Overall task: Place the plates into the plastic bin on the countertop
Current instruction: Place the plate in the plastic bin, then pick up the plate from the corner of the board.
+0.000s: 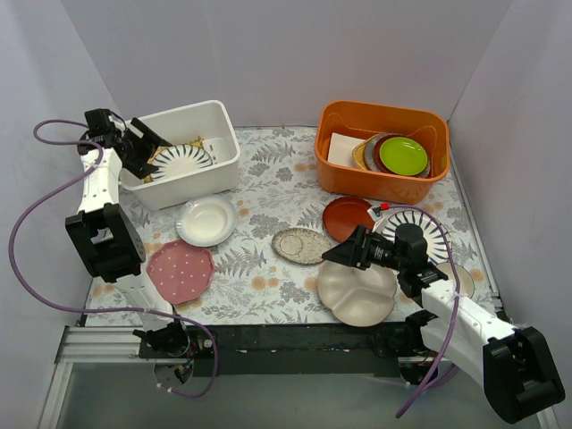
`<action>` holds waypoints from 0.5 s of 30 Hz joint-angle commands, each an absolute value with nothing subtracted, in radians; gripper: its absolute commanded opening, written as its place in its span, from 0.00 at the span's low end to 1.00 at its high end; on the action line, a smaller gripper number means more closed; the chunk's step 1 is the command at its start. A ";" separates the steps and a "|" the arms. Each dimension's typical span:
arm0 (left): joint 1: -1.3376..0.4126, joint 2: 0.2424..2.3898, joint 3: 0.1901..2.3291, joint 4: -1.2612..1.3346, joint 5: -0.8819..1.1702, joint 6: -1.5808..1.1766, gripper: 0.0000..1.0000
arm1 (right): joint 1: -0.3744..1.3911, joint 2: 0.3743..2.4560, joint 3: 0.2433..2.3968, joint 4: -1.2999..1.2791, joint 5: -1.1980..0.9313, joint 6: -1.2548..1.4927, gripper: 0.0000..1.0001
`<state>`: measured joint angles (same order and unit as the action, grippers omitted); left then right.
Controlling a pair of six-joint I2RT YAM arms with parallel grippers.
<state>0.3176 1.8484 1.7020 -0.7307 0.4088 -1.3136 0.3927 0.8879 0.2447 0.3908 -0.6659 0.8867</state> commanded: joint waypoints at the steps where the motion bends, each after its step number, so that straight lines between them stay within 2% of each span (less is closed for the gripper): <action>1: 0.305 1.737 1.724 -0.712 0.456 -1.287 0.81 | 0.387 0.868 0.267 0.399 -0.684 0.879 0.95; 5: 0.275 1.704 1.739 -0.706 0.472 -1.278 0.83 | 0.387 0.862 0.268 0.393 -0.681 0.877 0.95; 8: 0.241 1.680 1.758 -0.703 0.477 -1.259 0.91 | 0.388 0.856 0.270 0.384 -0.681 0.877 0.95; 9: 0.232 1.672 1.759 -0.698 0.477 -1.253 0.98 | 0.387 0.853 0.273 0.380 -0.678 0.877 0.96; 15: 0.176 1.615 1.750 -0.643 0.557 -1.259 0.98 | 0.385 0.842 0.278 0.351 -0.666 0.876 0.97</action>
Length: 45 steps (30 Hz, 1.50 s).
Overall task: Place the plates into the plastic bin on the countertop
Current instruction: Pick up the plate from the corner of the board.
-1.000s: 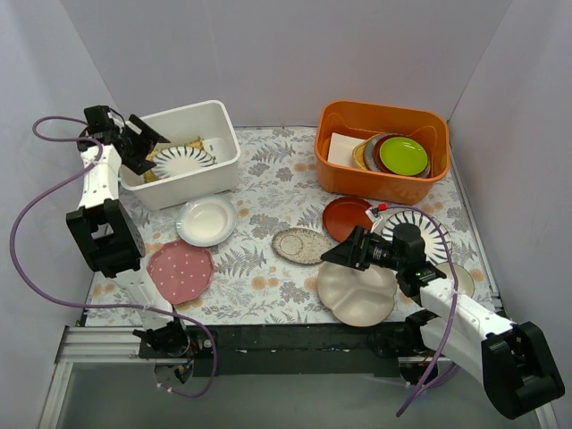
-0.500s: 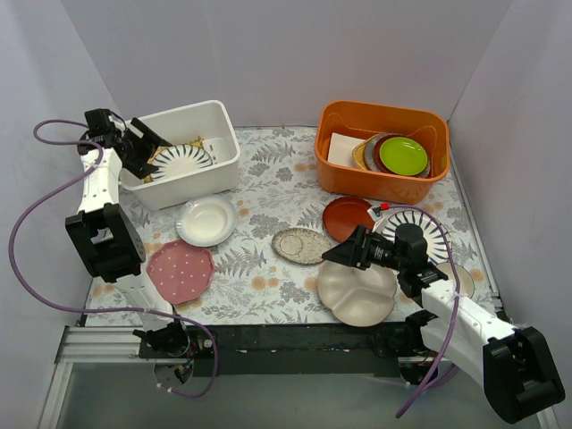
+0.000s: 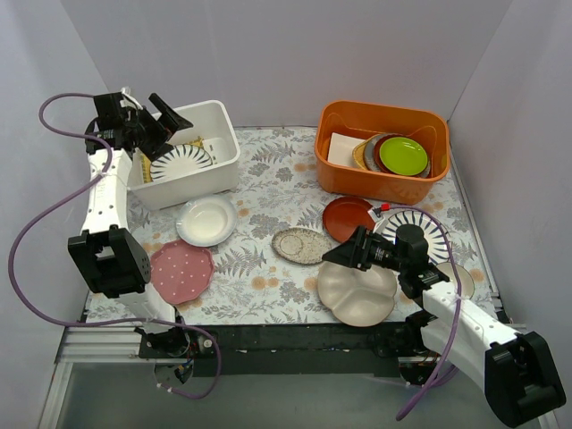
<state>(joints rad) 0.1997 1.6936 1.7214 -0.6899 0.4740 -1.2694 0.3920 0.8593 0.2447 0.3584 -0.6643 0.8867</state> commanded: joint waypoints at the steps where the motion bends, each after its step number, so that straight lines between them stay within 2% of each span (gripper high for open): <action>1: 0.164 1.609 1.744 -0.625 0.578 -1.269 0.98 | 0.385 0.841 0.279 0.350 -0.663 0.876 0.97; 12: -0.023 1.513 1.635 -0.531 0.630 -1.333 0.98 | 0.383 0.824 0.291 0.327 -0.652 0.873 0.97; 29: -0.297 1.497 1.506 -0.500 0.506 -1.347 0.98 | 0.376 0.805 0.314 0.272 -0.635 0.845 0.97; 37: -0.419 1.545 1.485 -0.509 0.440 -1.338 0.98 | 0.359 0.793 0.411 0.028 -0.565 0.715 0.97; 45: -0.503 1.594 1.459 -0.525 0.408 -1.327 0.98 | 0.347 0.781 0.531 -0.221 -0.385 0.569 0.98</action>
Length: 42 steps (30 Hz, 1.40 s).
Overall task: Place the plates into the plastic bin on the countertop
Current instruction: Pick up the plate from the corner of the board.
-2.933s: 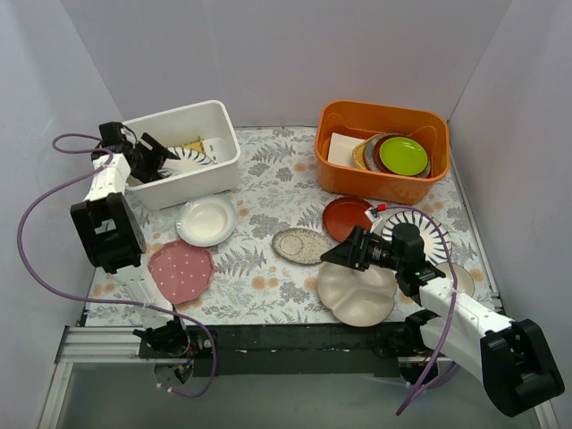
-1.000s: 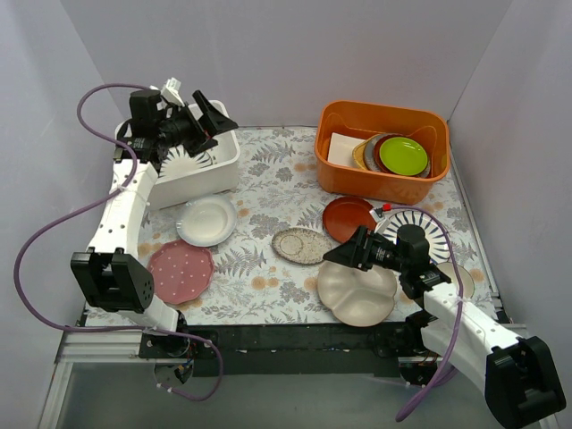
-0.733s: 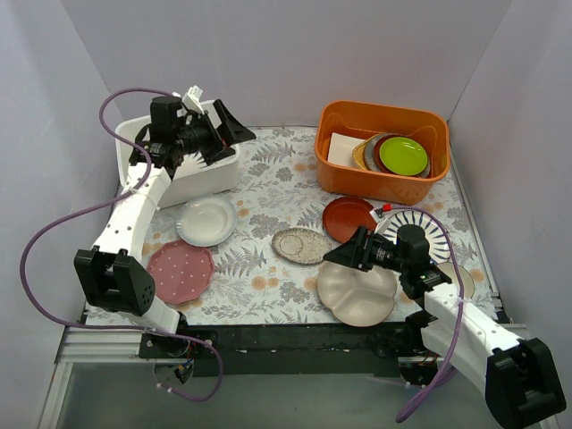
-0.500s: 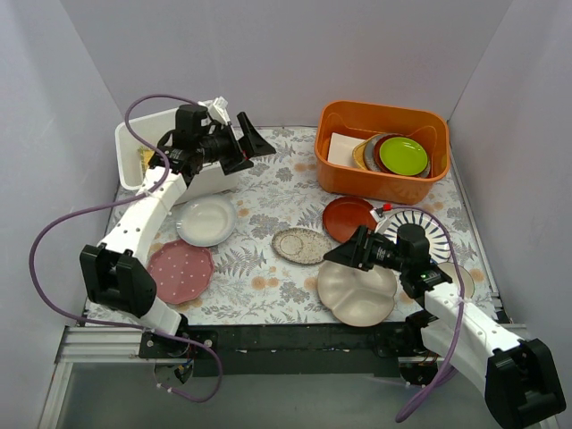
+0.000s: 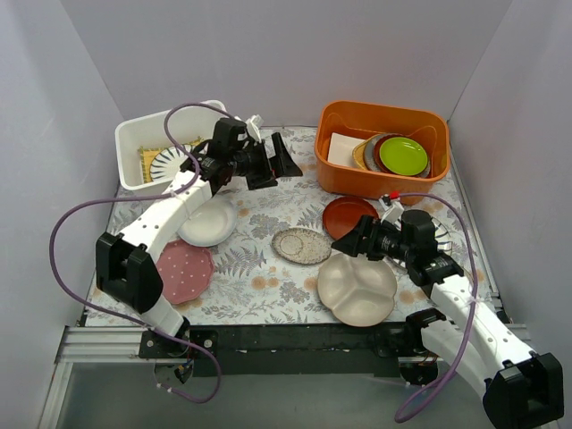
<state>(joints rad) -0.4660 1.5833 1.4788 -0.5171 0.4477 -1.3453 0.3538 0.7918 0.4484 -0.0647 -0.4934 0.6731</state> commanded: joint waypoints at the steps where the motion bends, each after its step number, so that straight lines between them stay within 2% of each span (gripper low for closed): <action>1: -0.520 1.600 1.454 -0.525 0.397 -1.330 0.98 | 0.345 0.781 0.540 -0.247 -0.344 0.548 0.97; 9: -0.630 1.651 1.436 -0.509 0.365 -1.341 0.98 | 0.336 0.805 0.612 -0.472 -0.118 0.520 0.95; 13: -0.641 1.669 1.436 -0.502 0.357 -1.341 0.98 | 0.336 0.833 0.646 -0.579 0.085 0.520 0.93; 21: -0.644 1.681 1.428 -0.469 0.385 -1.348 0.98 | 0.325 0.853 0.658 -0.607 0.330 0.493 0.92; 25: -0.647 1.663 1.382 -0.431 0.403 -1.364 0.98 | 0.321 0.908 0.687 -0.600 0.419 0.453 0.88; 30: -0.649 1.641 1.326 -0.399 0.402 -1.381 0.98 | 0.321 0.937 0.669 -0.554 0.463 0.417 0.84; 37: -0.652 1.618 1.275 -0.384 0.413 -1.393 0.98 | 0.322 0.971 0.623 -0.477 0.391 0.391 0.78; 39: -0.652 1.611 1.267 -0.382 0.410 -1.394 0.98 | 0.322 0.983 0.620 -0.459 0.380 0.379 0.72; 42: -0.652 1.605 1.253 -0.380 0.411 -1.396 0.98 | 0.321 1.018 0.608 -0.431 0.371 0.368 0.72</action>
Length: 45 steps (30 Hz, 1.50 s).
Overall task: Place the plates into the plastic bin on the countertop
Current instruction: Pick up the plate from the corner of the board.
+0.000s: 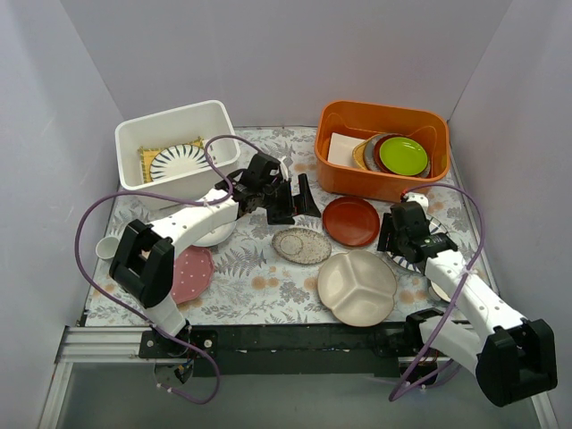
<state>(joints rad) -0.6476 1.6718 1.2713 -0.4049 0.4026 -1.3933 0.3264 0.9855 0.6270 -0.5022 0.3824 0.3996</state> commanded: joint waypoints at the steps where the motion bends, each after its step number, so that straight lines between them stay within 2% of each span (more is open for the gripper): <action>1: -0.652 1.602 1.252 -0.380 0.411 -1.397 0.98 | 0.321 1.040 0.606 -0.419 0.365 0.368 0.72; 18: -0.652 1.595 1.230 -0.380 0.417 -1.401 0.98 | 0.321 1.207 0.606 -0.348 0.342 0.330 0.70; 20: -0.652 1.594 1.224 -0.380 0.417 -1.401 0.98 | 0.321 1.230 0.598 -0.338 0.341 0.327 0.65; 21: -0.652 1.589 1.221 -0.380 0.417 -1.399 0.98 | 0.321 1.236 0.597 -0.334 0.339 0.327 0.55; 23: -0.652 1.585 1.215 -0.380 0.416 -1.399 0.98 | 0.321 1.256 0.594 -0.328 0.342 0.333 0.51; 29: -0.652 1.574 1.193 -0.380 0.414 -1.401 0.98 | 0.322 1.279 0.581 -0.314 0.325 0.341 0.30; 30: -0.652 1.572 1.193 -0.382 0.413 -1.402 0.98 | 0.321 1.279 0.580 -0.314 0.322 0.338 0.19; 32: -0.652 1.569 1.189 -0.382 0.413 -1.402 0.98 | 0.322 1.276 0.577 -0.313 0.318 0.334 0.11; 39: -0.652 1.568 1.184 -0.383 0.411 -1.399 0.98 | 0.321 1.243 0.580 -0.321 0.307 0.325 0.01; 45: -0.652 1.574 1.184 -0.387 0.413 -1.397 0.98 | 0.322 1.203 0.591 -0.336 0.281 0.305 0.01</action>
